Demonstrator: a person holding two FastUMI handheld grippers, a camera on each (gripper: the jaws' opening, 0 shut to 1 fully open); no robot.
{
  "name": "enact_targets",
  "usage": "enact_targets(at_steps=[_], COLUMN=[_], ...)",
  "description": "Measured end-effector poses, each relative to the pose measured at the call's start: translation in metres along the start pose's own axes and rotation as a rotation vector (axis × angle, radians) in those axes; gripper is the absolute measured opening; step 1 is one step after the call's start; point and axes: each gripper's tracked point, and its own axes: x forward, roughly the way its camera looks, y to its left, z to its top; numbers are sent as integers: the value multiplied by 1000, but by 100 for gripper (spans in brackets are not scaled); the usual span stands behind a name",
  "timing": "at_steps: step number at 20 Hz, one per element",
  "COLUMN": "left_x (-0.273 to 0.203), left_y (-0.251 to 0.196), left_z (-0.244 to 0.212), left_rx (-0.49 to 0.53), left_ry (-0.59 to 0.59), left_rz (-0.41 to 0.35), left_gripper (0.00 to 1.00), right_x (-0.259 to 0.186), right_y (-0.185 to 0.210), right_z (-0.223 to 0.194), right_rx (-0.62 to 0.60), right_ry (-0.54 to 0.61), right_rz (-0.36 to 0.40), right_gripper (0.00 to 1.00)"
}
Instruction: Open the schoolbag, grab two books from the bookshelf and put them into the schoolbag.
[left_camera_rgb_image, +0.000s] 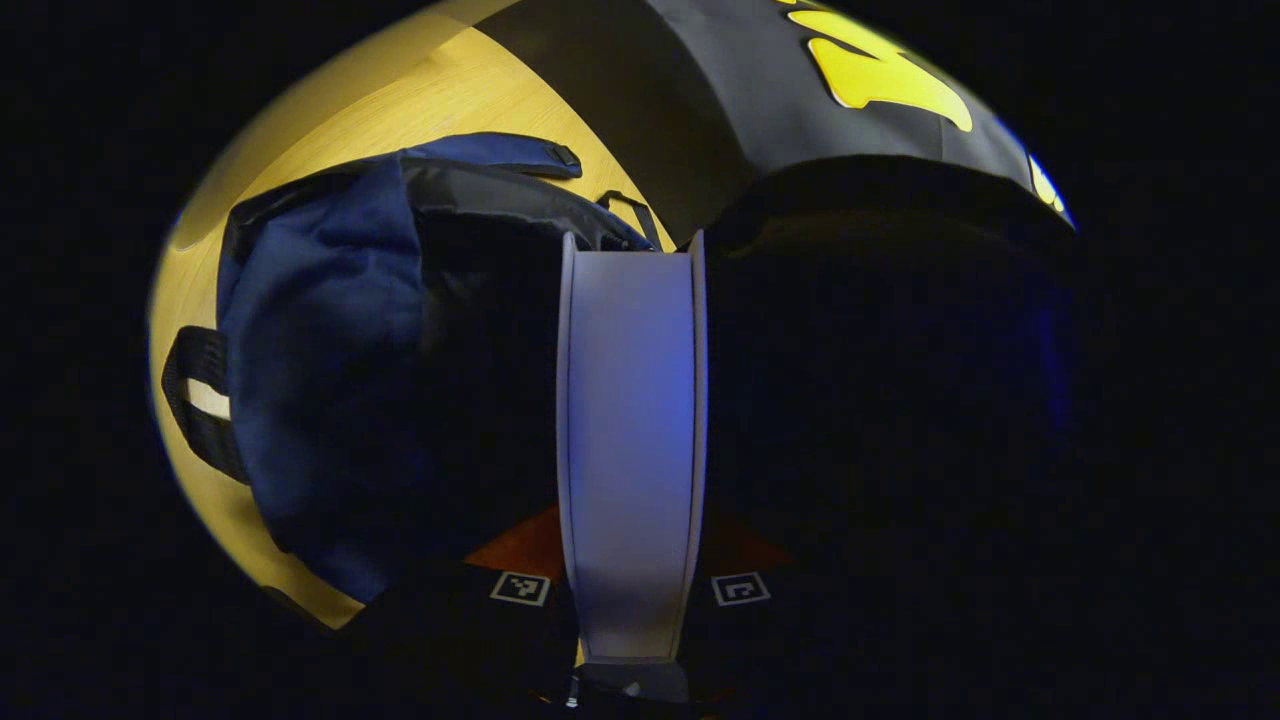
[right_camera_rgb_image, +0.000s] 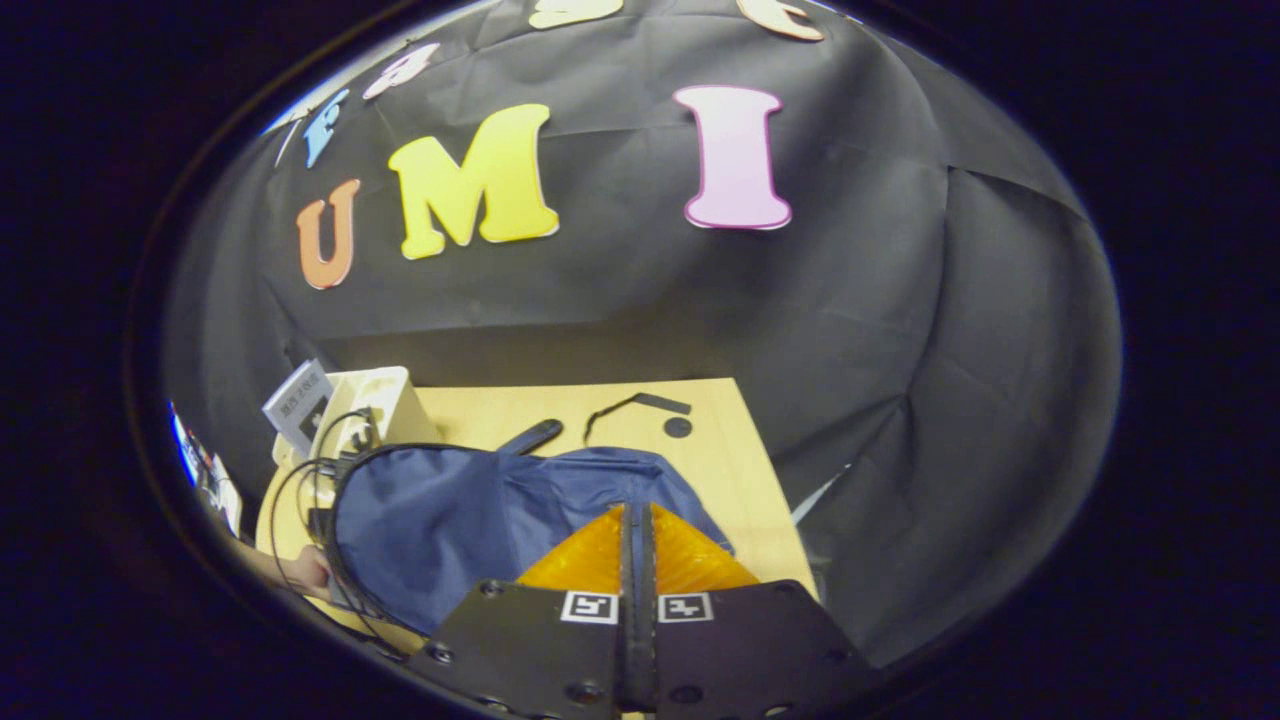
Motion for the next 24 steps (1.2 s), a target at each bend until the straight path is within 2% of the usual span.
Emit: enact_targets(at_steps=[1, 4, 6, 7, 9, 11, 13, 18, 21, 24], left_x=[1, 2, 1, 0, 1, 1, 1, 0, 5, 7], left_y=[-1, 0, 0, -1, -1, -2, -3, -2, -1, 2], left_z=[0, 0, 1, 1, 2, 2, 2, 1, -2, -1], left_rx=[4, 1, -8, -9, -10, -14, -11, -10, -19, -28], left_ry=[2, 6, 7, 6, 5, 4, 3, 7, 10, 11], left_rz=[2, 5, 5, 6, 6, 6, 6, 0, -4, -12], left_gripper=[44, 44, 44, 44, 44, 44, 44, 44, 44, 44], right_x=[2, -16, -25, -30, -34, -34, -28, 11, 39, 43], right_y=[22, 80, 107, 117, 134, 141, 142, 122, 129, 122], right_z=[-12, -31, -43, -55, -70, -84, -100, -116, -112, -102], right_rx=[-3, -53, -114, -159, -232, -289, -307, -336, -372, -400], right_ry=[4, 6, -2, 2, 18, 30, 56, 59, 50, 35], right_rz=[56, 188, 250, 266, 293, 287, 260, 77, 43, 9], right_gripper=[8, 56, 88, 97, 96, 94, 97, 96, 98, 40])
